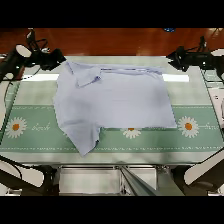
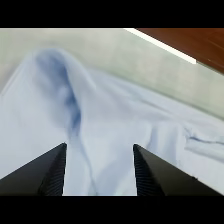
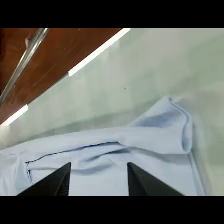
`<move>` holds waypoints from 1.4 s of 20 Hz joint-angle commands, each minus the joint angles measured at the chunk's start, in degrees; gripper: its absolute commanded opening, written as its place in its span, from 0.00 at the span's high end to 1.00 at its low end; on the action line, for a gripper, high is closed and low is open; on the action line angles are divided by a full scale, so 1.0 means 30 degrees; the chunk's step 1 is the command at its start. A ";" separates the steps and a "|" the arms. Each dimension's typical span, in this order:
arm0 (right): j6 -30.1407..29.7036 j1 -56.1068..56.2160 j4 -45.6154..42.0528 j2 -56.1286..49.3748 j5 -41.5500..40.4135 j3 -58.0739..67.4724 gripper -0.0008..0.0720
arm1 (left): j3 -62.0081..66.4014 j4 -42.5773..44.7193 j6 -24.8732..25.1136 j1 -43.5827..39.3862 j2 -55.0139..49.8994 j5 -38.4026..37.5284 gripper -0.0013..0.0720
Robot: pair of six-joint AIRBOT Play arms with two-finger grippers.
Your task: Fold the shirts.
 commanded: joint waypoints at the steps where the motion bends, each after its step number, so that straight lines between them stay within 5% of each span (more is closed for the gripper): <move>1: -0.0648 -0.2310 -0.0080 0.1253 0.5304 0.0590 0.43 | 0.1756 -0.0248 0.0889 0.2521 0.0233 -0.8808 0.29; 4: -0.1151 -0.4379 -0.4160 0.4903 0.7089 -0.1778 0.43 | -0.1392 -0.0248 0.3053 0.4656 0.2594 -1.2932 0.29; 8: -0.3089 -0.6776 -0.3978 1.1686 0.4473 -1.2415 0.43 | -1.2954 -0.1435 0.4721 0.7147 0.9712 -0.7191 0.29; 11: -0.5013 -0.8721 -0.2528 1.5941 0.3410 -1.9139 0.43 | -1.7799 -0.2441 0.5872 0.9930 1.2167 -0.7388 0.29; 16: -0.5093 -0.8735 -0.1282 1.7821 0.2856 -2.2607 0.43 | -2.0932 -0.4087 0.6018 1.1278 1.1482 -0.7184 0.29; 24: -0.4969 -0.8743 -0.1632 1.7821 0.3657 -2.2651 0.43 | -2.0655 -0.6659 0.6666 0.7293 0.7927 -0.5304 0.30; 25: -0.4699 -0.8750 -0.2193 1.7821 0.3366 -2.2658 0.43 | -2.0422 -0.6645 0.6666 0.6805 0.7759 -0.5202 0.49; 26: -0.4036 -0.8757 -0.3308 1.7799 0.3024 -2.2658 0.43 | -2.0203 -0.6652 0.6696 0.6484 0.7752 -0.5202 0.87; 28: -0.2645 -0.8757 -0.5763 1.7420 0.2965 -2.2658 0.43 | -1.9649 -0.6652 0.7023 0.6156 0.7774 -0.5610 0.96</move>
